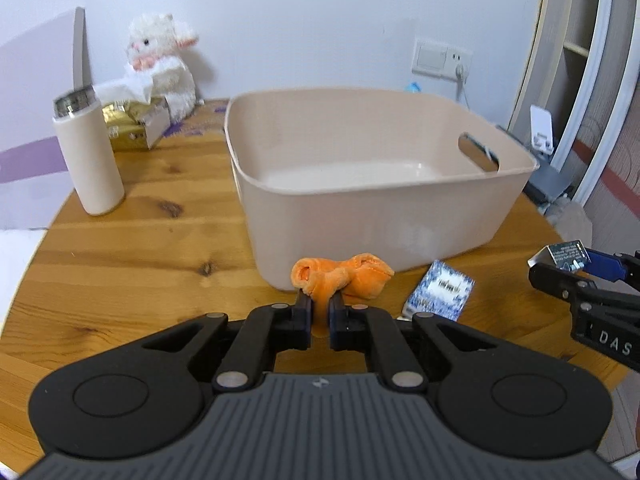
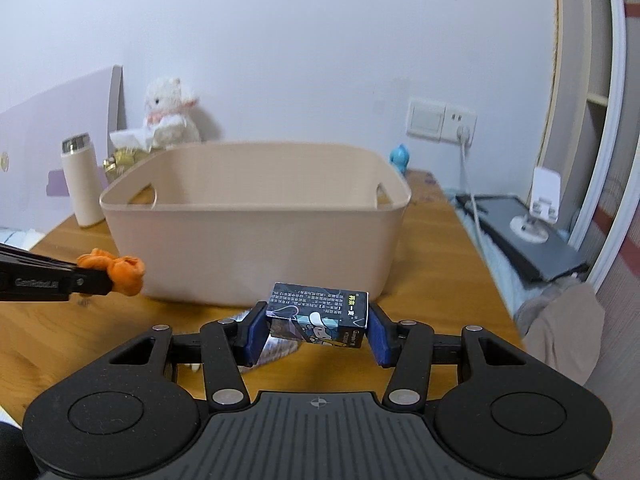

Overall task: Organize objects
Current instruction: 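Carry the box and sock into the beige bin and open both grippers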

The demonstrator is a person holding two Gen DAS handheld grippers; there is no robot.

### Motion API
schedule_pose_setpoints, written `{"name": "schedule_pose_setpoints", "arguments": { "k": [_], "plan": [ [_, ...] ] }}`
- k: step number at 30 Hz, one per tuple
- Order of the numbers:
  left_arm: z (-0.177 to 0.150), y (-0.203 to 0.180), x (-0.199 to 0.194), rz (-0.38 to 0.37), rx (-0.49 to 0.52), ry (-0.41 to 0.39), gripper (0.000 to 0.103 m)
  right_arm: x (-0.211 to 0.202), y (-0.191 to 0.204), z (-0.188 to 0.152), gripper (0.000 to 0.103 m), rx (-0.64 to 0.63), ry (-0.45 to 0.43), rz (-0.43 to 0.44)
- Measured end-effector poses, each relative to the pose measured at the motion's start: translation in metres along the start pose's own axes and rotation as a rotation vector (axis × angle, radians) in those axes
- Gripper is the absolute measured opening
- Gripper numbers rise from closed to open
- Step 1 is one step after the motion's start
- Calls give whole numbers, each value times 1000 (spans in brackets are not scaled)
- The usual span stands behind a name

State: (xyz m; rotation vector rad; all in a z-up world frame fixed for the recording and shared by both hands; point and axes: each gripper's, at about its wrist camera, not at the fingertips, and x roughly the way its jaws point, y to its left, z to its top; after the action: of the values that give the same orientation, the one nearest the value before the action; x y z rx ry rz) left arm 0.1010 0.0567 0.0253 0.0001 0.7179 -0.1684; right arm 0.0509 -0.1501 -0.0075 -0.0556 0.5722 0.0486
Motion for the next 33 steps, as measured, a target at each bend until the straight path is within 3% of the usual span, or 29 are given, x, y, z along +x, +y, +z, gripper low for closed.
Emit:
{"name": "schedule_pose_setpoints", "arguments": {
  "k": [10,20,26,33],
  "plan": [
    [35,-3,-33,10,9,-128,9,-15,-9,44,48,-13,-132,-26],
    [75,-12,-14,59,11,-170,9,-1,-12,79,48,-22,-204,-31],
    [94,-15,16,102,10,-154,9,24,-9,91,48,-42,-192,-30],
    [91,-15,64,154,4,-60,9,60,0,90,48,-58,-131,-31]
  ]
}}
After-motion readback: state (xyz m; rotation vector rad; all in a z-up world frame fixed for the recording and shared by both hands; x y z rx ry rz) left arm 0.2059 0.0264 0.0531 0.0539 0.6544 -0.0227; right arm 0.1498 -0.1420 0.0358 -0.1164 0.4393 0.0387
